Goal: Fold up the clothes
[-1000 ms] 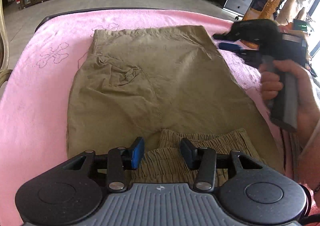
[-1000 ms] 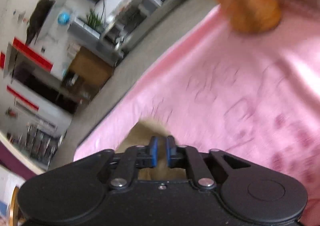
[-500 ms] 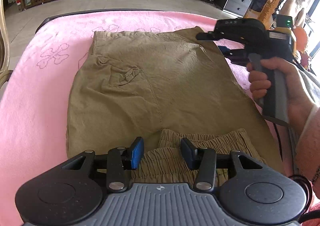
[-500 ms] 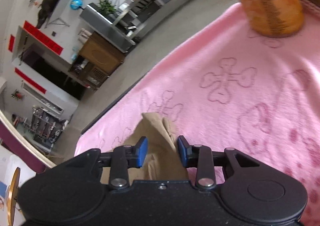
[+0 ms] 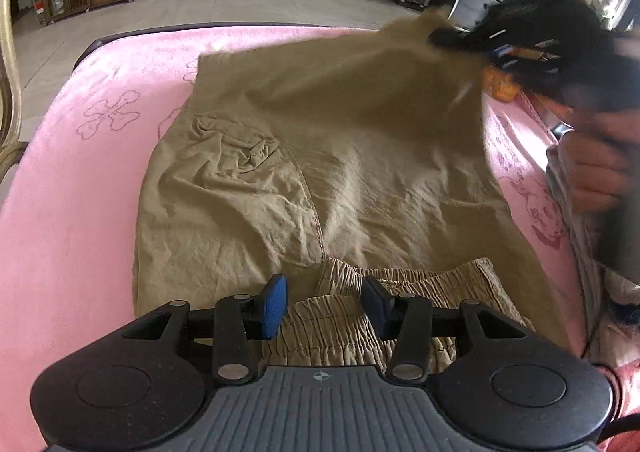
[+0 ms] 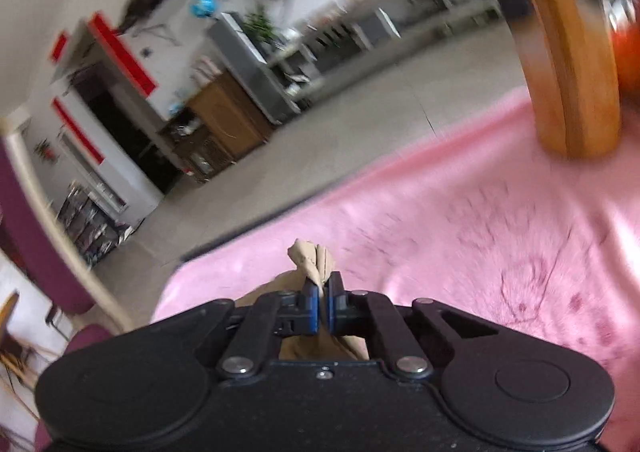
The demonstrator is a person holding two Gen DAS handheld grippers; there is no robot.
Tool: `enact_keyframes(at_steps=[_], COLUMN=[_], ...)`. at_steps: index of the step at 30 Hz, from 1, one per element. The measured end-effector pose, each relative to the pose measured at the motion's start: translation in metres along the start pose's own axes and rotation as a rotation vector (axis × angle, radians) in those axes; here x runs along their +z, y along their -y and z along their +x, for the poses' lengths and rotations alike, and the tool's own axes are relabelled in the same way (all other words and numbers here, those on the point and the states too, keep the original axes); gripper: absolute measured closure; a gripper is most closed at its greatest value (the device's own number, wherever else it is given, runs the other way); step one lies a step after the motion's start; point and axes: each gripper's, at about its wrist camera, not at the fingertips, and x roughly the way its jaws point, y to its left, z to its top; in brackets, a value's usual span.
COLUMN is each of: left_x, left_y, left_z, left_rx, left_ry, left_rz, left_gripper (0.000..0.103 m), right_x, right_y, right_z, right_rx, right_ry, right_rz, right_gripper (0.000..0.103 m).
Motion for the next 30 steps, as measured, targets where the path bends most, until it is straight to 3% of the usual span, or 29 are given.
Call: enact_keyframes(at_steps=[2,4,11,15,18,20,22,24,27,30], left_x=[-0.005,-0.01,-0.079,-0.128,-0.142,-0.144,-0.146,-0.143,-0.138,-0.122], left_y=[-0.003,-0.006,-0.03,-0.057,-0.064,-0.061,-0.059,-0.058,-0.057,-0.073], left_z=[-0.016,-0.032,-0.144,-0.186,-0.193,-0.191,-0.189,-0.188,-0.185,-0.176], left_rx=[-0.005,-0.011,-0.032,-0.028,-0.008,0.012,0.032,0.048,0.08,0.121], left_ry=[0.008,0.015,0.123,0.141,0.12,0.11,0.101,0.113,0.127,0.125], left_rz=[-0.039,-0.078,-0.16,-0.228,-0.245,-0.244,-0.243,-0.233,-0.232,-0.291], left_gripper=[0.059,0.068,0.067,0.065,0.064,0.064,0.063,0.061,0.058,0.056], right_x=[-0.008,-0.017,-0.046,-0.102,-0.146,-0.159,-0.158,-0.149,-0.135,-0.131], right_y=[-0.021,-0.042,-0.114,-0.117,-0.107,-0.095,-0.084,-0.07,-0.044,-0.014], right_z=[-0.033,-0.066,-0.18,-0.218,-0.222,-0.225,-0.231,-0.239,-0.242,-0.23], right_rx=[0.02,0.039,0.109,0.086,0.031,-0.001,-0.009,-0.012,0.012,0.048], right_ry=[0.013,0.027,0.074,-0.038,-0.207,-0.254,-0.247,-0.187,-0.127,-0.141], right_rz=[-0.073,-0.147,-0.403,-0.57,-0.668,-0.647,-0.564,-0.46,-0.246,-0.027], right_gripper=[0.098,0.098,0.098,0.098,0.095,0.094,0.084,0.065,0.064,0.064])
